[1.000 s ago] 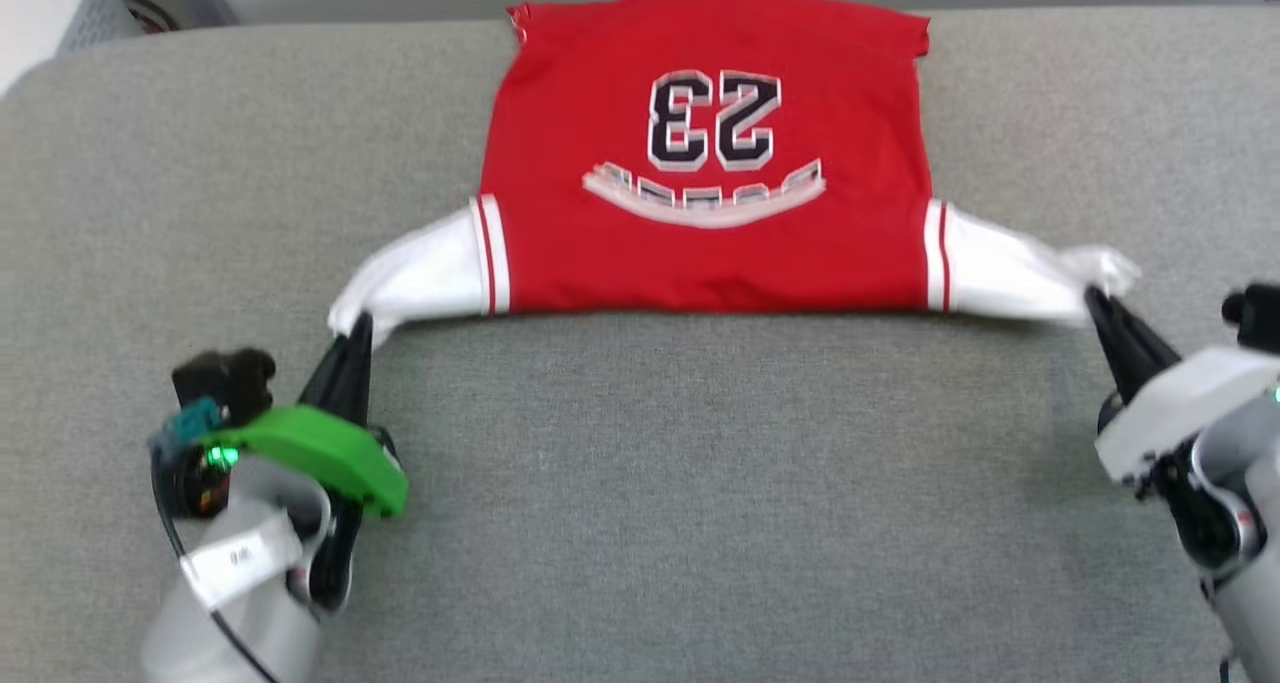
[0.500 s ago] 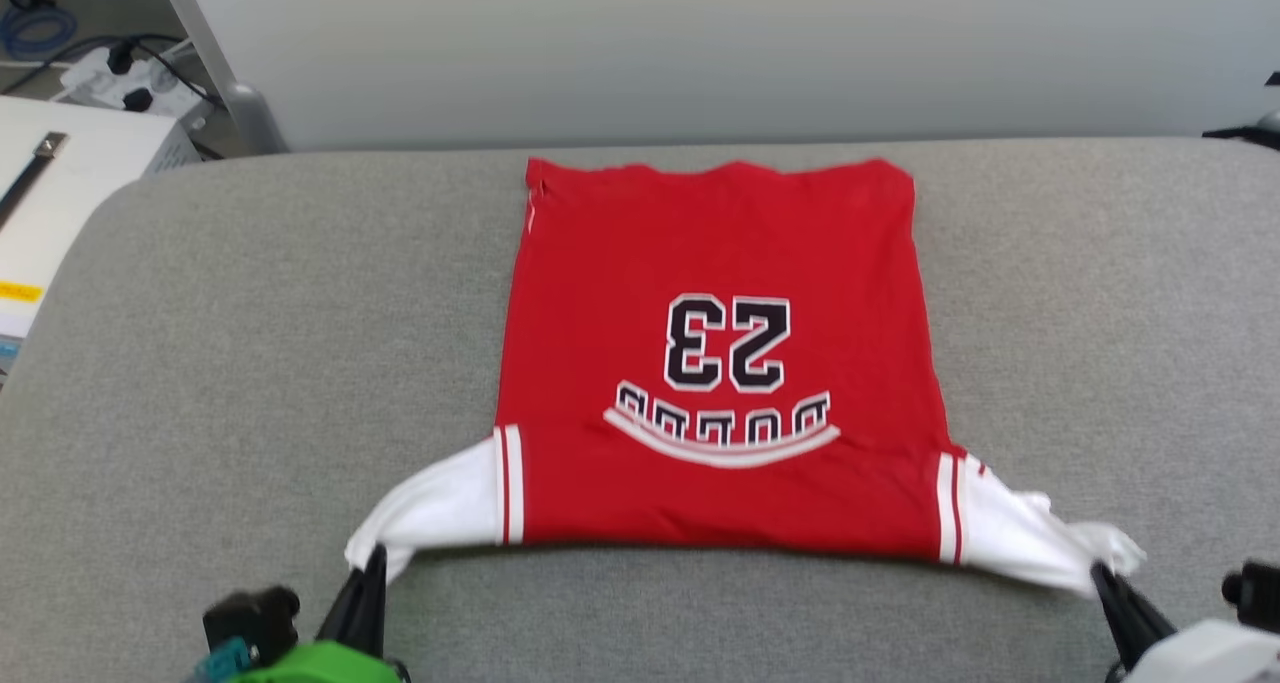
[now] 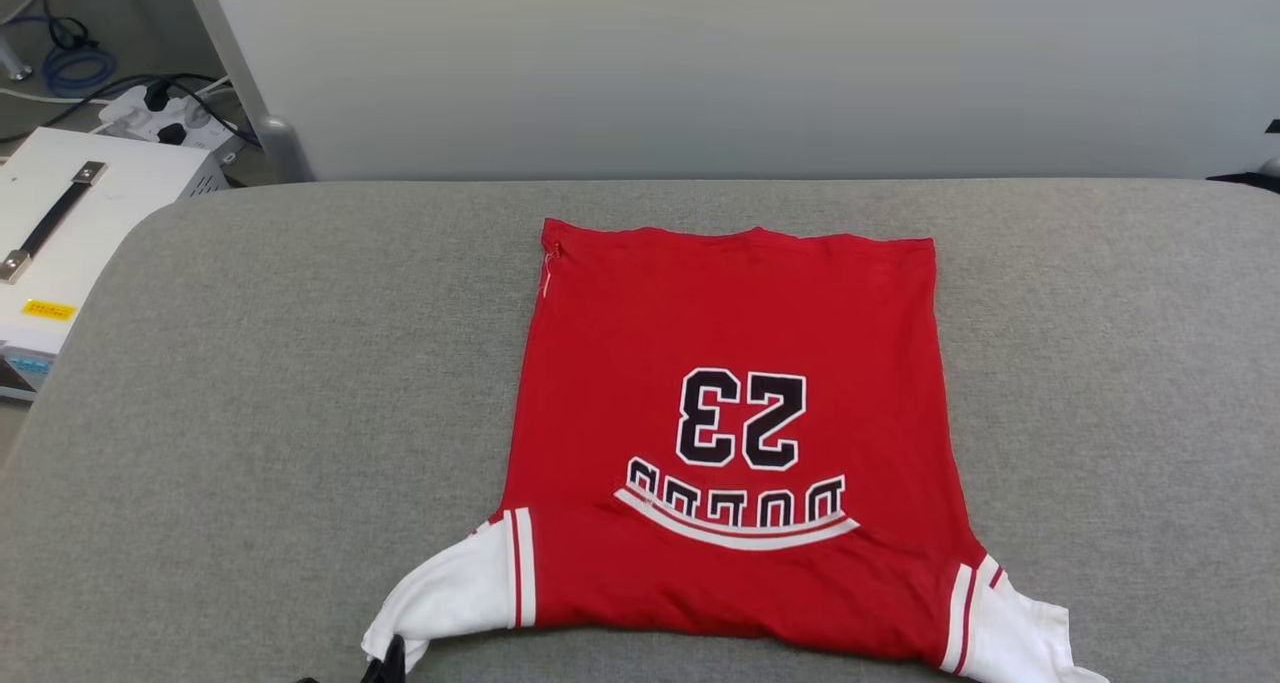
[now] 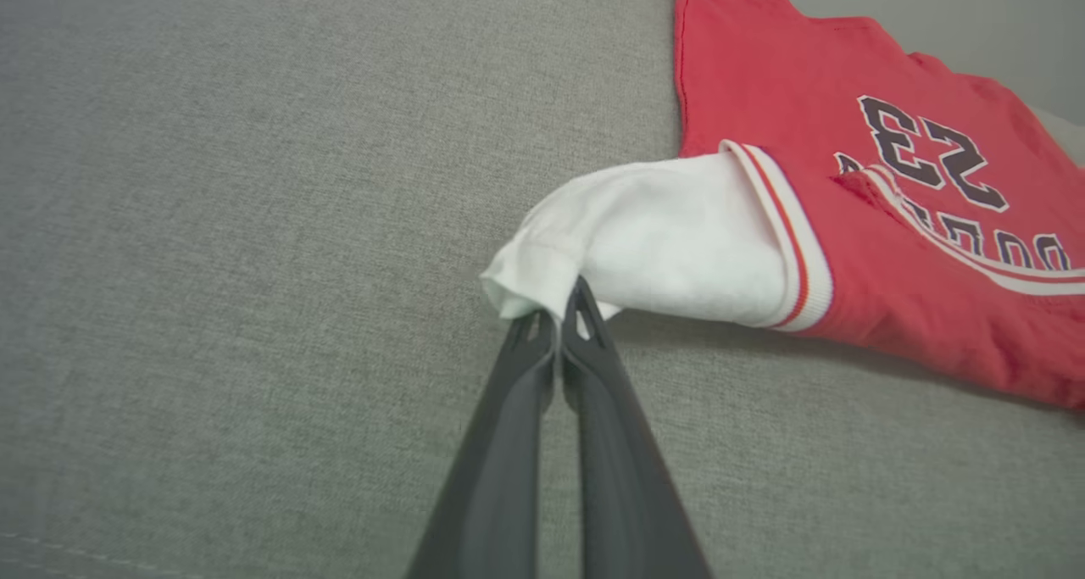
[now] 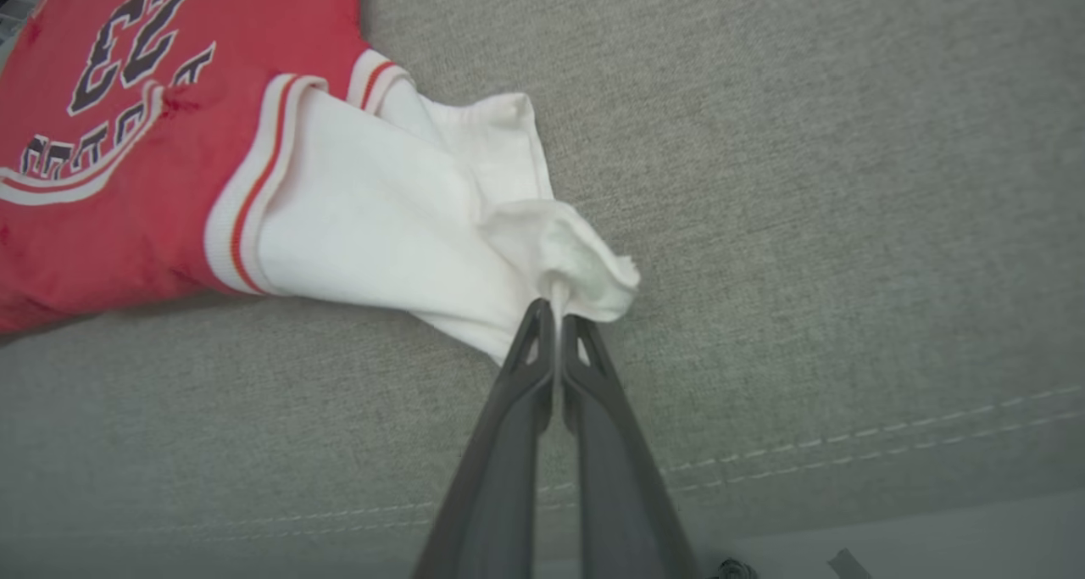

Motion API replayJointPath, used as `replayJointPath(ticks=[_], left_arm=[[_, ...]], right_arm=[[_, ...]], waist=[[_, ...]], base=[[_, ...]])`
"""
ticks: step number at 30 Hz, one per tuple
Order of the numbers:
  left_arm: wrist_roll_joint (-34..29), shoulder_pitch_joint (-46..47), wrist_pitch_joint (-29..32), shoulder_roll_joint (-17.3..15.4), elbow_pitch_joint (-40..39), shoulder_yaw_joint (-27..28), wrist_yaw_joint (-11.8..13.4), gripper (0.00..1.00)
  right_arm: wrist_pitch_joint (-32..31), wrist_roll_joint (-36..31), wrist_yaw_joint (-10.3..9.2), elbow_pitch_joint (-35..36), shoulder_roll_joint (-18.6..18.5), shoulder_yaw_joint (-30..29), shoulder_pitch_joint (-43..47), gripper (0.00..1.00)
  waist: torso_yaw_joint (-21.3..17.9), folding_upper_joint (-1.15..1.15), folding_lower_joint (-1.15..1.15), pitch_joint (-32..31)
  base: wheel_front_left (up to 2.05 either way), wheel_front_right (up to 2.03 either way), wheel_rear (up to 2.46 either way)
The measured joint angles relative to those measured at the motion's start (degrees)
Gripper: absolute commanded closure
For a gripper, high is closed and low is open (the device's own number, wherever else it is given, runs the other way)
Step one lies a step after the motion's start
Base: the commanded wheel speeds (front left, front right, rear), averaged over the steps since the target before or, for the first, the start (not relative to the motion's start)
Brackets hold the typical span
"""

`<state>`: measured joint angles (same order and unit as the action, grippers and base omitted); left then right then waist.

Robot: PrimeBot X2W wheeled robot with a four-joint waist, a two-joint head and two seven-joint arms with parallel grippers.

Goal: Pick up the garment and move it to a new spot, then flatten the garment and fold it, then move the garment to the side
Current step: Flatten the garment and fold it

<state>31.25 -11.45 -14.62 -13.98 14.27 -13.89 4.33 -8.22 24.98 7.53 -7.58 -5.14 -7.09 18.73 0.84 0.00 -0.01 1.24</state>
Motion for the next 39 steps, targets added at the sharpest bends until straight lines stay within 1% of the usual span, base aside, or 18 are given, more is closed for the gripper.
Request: replayJointPath(ticks=[1, 2, 3, 6, 10, 14, 19, 23, 30, 32, 35, 39], left_arm=[[-0.4, 0.0, 0.0, 0.2, -0.2, -0.3, 0.0, 1.0], [-0.6, 0.0, 0.0, 0.4, -0.4, -0.4, 0.0, 1.0], [-0.8, 0.1, 0.0, 0.7, -0.6, -0.5, 0.0, 1.0], [-1.8, 0.6, 0.0, 1.2, -1.6, -0.8, 0.0, 1.0], [-3.4, 2.1, 0.0, 1.8, -2.7, -1.3, -0.2, 1.0], [-4.9, 4.8, 0.0, 3.0, -4.1, -2.3, -1.0, 1.0], [-7.0, 8.6, 0.0, 4.9, -6.1, -2.6, -1.7, 1.0], [-8.4, 11.2, 0.0, 6.3, -7.6, -2.9, -2.8, 1.0], [-10.3, 15.4, 0.0, 8.4, -9.4, -3.7, -4.9, 1.0], [-10.7, 16.3, 0.0, 8.9, -9.9, -3.9, -5.6, 1.0], [-11.3, 16.9, 0.0, 9.4, -11.1, -4.0, -6.1, 1.0], [-11.6, 17.5, 0.0, 10.2, -12.1, -4.3, -6.7, 1.0]], right_arm=[[0.2, 0.0, 0.0, -0.4, 0.1, 0.0, 0.0, 0.78], [0.4, 0.2, 0.0, -0.5, 0.2, 0.1, -0.1, 0.53], [0.8, 0.3, 0.0, -0.6, 0.2, 0.2, -0.2, 0.0], [2.7, 0.4, 0.0, -0.3, -0.4, 0.5, -1.6, 0.0], [5.5, -0.3, 0.0, 0.3, -2.2, -1.4, -7.2, 0.0], [5.4, -2.1, 0.0, -0.9, -4.1, -3.6, -15.0, 0.0], [2.6, -2.7, 0.0, -6.9, -7.4, -4.9, -27.7, 0.0], [-2.6, -2.6, 0.0, -13.7, -10.3, -4.8, -37.5, 0.0], [-17.3, -3.0, 0.0, -25.5, -15.9, -4.0, -53.8, 0.0], [-21.4, -3.5, 0.0, -27.7, -17.4, -3.3, -58.0, 0.0], [-26.4, -4.7, 0.0, -30.3, -18.6, -2.0, -63.5, 0.0], [-29.5, -5.7, 0.0, -32.6, -19.3, -0.8, -69.5, 0.0]], waist=[[0.2, 0.0, 0.0, 0.0], [0.4, 0.0, 0.0, 0.1], [0.6, 0.0, 0.0, 0.3], [1.2, 0.0, 0.0, 0.7], [2.4, 0.0, 0.0, 1.5], [3.9, 0.0, 0.0, 3.0], [5.7, 0.0, 0.0, 5.7], [7.5, 0.0, 0.01, 8.3], [10.6, 0.0, 0.01, 13.6], [11.6, 0.0, 0.01, 15.2], [12.9, 0.0, 0.01, 17.4], [14.4, 0.0, 0.02, 20.4]], base=[[0.0, 0.0, 0.0], [0.0, 0.0, 0.0], [0.0, 0.0, 0.0], [0.0, 0.0, 0.0], [0.0, 0.0, 0.0], [0.0, 0.0, 0.0], [0.0, 0.0, 0.0], [0.0, 0.0, 0.0], [0.0, 0.0, 0.0], [0.0, 0.0, 0.0], [0.0, 0.0, 0.0], [0.0, 0.0, 0.0]])
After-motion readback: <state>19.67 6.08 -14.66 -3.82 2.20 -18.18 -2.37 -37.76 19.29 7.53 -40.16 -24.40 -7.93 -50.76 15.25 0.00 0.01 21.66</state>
